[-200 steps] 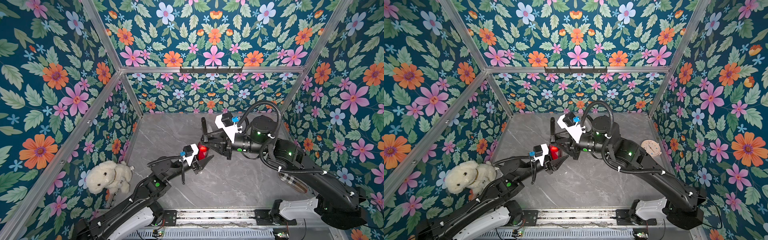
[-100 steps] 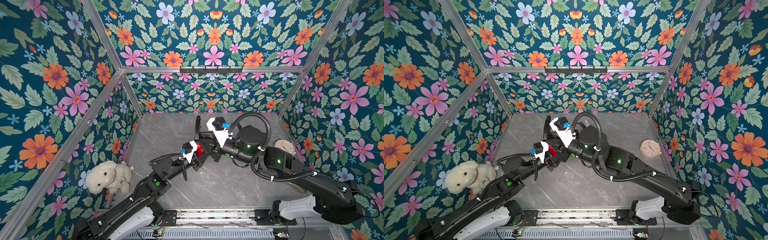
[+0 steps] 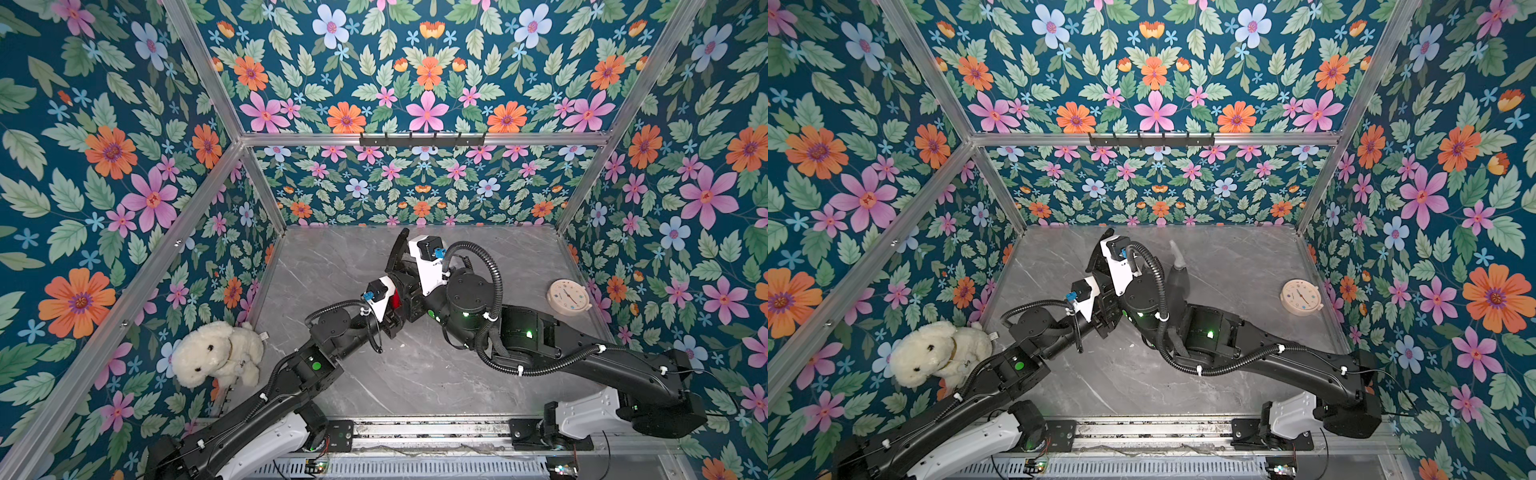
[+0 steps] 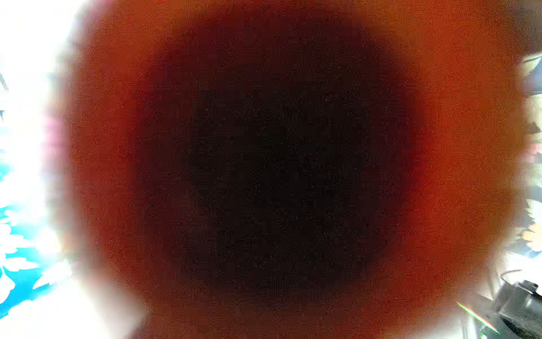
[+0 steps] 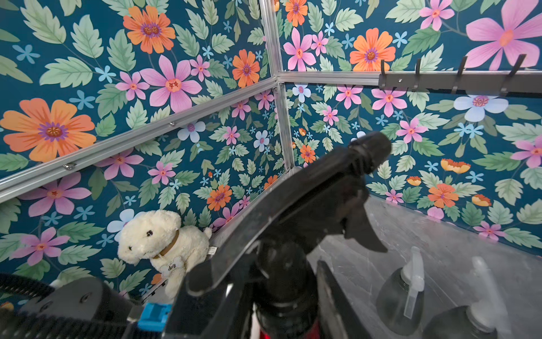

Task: Attach spray nozzles to spray bottles
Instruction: Screw the spray nozzle on the spray bottle.

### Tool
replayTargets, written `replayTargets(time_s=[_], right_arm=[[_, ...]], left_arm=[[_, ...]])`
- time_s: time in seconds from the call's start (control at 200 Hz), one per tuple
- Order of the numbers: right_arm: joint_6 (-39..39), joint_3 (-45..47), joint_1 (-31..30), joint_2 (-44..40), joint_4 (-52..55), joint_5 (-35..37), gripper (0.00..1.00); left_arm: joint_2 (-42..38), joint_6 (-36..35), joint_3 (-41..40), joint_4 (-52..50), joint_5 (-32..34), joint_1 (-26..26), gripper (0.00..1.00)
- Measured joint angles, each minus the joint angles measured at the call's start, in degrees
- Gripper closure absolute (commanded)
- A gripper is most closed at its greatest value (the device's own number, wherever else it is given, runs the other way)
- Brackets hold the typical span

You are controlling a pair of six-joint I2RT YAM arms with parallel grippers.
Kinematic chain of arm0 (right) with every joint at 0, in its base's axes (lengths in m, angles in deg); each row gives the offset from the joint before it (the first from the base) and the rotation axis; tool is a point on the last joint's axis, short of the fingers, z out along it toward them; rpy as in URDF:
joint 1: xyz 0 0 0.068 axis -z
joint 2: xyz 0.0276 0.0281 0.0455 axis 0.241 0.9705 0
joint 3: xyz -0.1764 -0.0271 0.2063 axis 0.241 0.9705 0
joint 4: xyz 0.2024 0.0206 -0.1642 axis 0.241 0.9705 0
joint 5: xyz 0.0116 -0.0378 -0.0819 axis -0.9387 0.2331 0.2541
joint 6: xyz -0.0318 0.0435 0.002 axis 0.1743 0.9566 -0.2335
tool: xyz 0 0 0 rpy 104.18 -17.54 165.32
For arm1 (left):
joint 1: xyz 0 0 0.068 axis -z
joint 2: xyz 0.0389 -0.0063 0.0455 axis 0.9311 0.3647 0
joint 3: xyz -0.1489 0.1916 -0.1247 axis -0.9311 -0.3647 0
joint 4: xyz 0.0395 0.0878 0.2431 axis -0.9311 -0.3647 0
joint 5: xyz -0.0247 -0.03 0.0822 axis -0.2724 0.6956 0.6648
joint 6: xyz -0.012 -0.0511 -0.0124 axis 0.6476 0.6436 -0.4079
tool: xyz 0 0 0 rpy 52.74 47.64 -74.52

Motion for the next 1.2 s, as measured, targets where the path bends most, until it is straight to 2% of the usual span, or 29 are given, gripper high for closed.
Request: replayTargets(time_s=[0.16,0.45,0.535,0.72,0.795,0.91,1.035,1.2], right_arm=[[-1.7,1.8,-0.5,-3.4,-0.1,-3.0,0.48],[-5.7,5.4,0.3,-14.9,4.5,-16.8,0.34],[-5.9,4.5,5.0,-17.3,6.3,-23.5,0.3],[-5.1,0.9,21.4,-17.3,9.7,-43.0,0.24],[-5.2,-1.2,24.1,-16.2,11.1,-48.5,0.22],[-6.8,-3.9,24.6,-14.1,12.9,-56.8,0.21],[-7.8,-6.0,24.8,-10.9,14.1,-61.2,0.22],[-8.2,-8.0,24.7,-8.1,16.0,-63.6,0.29]], left_arm=[[-0.1,-0.1,0.0,2.0,-0.3,0.1,1.0],[-0.8,0.2,-0.1,6.3,-2.6,0.1,1.0],[-1.0,0.2,-0.2,6.9,-5.0,0.1,1.0],[-0.2,0.2,-0.1,7.2,-13.3,0.0,1.0],[0.4,0.3,0.2,6.9,-15.8,0.0,1.0],[1.2,0.7,1.2,6.9,-18.8,0.0,1.0],[2.0,1.3,2.0,6.8,-21.2,0.0,1.0],[3.1,1.3,2.9,6.1,-23.0,0.0,1.0]])
